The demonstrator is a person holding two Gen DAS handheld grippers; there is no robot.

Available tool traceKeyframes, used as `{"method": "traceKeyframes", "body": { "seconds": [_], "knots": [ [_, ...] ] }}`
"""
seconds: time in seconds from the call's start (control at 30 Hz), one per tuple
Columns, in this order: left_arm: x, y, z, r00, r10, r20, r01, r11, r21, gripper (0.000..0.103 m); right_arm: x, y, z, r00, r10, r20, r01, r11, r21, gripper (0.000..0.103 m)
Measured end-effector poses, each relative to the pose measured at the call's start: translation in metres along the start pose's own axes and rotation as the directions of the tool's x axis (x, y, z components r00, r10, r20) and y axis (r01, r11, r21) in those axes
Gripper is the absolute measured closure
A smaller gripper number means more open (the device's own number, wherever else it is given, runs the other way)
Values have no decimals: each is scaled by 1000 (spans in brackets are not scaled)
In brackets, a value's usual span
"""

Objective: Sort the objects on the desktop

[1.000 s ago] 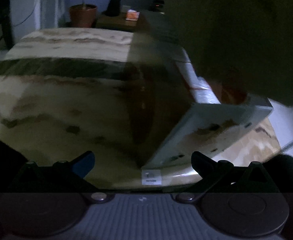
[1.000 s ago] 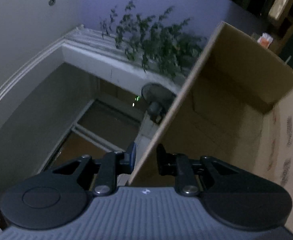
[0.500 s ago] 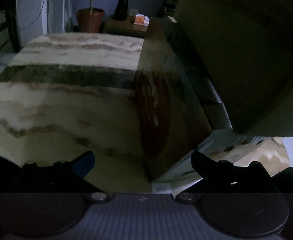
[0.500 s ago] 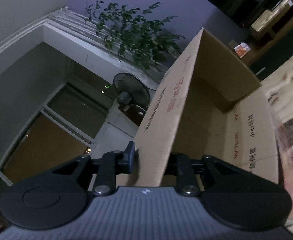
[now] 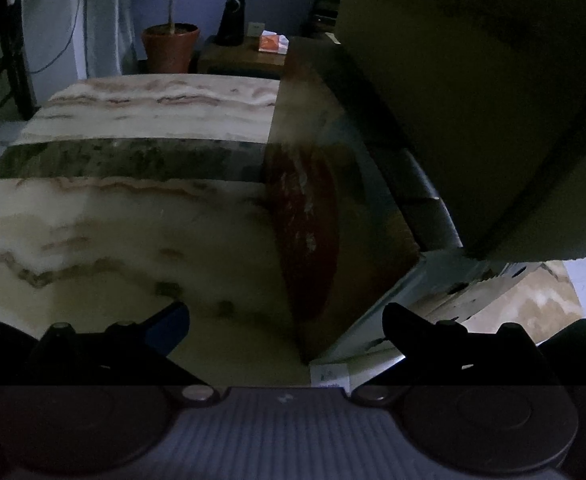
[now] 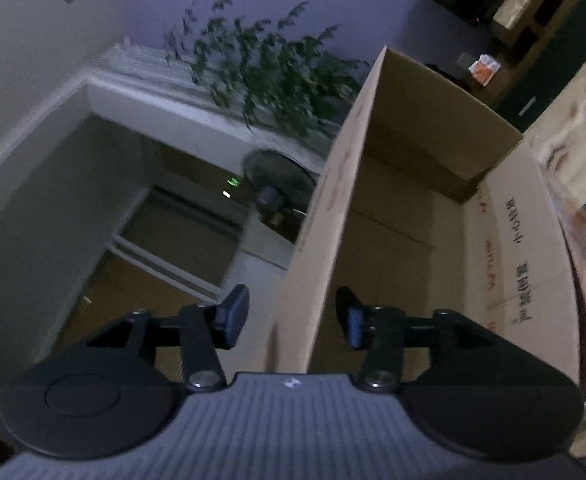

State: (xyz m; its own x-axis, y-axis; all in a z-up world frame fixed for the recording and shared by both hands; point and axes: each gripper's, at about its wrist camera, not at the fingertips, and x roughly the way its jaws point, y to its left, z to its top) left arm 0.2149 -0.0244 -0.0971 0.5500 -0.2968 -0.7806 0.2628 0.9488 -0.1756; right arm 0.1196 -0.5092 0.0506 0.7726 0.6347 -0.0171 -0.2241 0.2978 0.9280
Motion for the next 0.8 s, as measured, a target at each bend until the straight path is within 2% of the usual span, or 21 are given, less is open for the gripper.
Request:
{"method": "traceKeyframes", "body": {
  "seconds": [0.03,0.13,0.23,0.3,0.37,0.43,0.57,0.6,0.63,0.67,0.73,0.8],
  "knots": [
    [0,0,0,1000,-4,2,4,1000,1,1,-2,-3,-1,1000,13,-5,-13,1000,22,40],
    [0,-4,0,1000,-13,9,13,1000,17,1,-4,-14,-6,998,45,-32,-42,995,90,36],
    [0,-8,-2,1000,-13,10,13,999,36,1,-3,-26,-16,996,80,-45,-74,989,128,38],
    [-1,-8,-3,1000,-14,11,13,999,39,1,0,-29,-20,994,96,-45,-90,988,122,43],
    [-1,-7,-4,1000,-15,12,15,999,35,1,4,-28,-18,992,119,-52,-113,987,116,43],
    [-1,-7,-4,1000,-15,13,15,999,30,1,9,-26,-10,991,121,-52,-114,987,115,43],
    [0,-10,-5,1000,-17,15,17,999,39,1,18,-25,10,994,74,-76,-64,990,122,43],
    [0,-10,-5,1000,-18,14,18,999,45,1,21,-26,13,994,55,-93,-44,991,125,47],
    [0,-11,-6,1000,-19,13,19,999,51,1,24,-26,16,993,47,-111,-33,991,128,59],
    [0,-12,-6,1000,-20,13,19,998,57,1,27,-26,17,990,56,-127,-39,991,126,64],
    [0,-14,-7,1000,-22,13,21,997,68,1,27,-23,18,989,79,-127,-65,992,107,84],
    [1,-16,-8,1000,-22,12,21,997,75,1,27,-20,18,987,104,-119,-92,991,100,89]
  ]
}}
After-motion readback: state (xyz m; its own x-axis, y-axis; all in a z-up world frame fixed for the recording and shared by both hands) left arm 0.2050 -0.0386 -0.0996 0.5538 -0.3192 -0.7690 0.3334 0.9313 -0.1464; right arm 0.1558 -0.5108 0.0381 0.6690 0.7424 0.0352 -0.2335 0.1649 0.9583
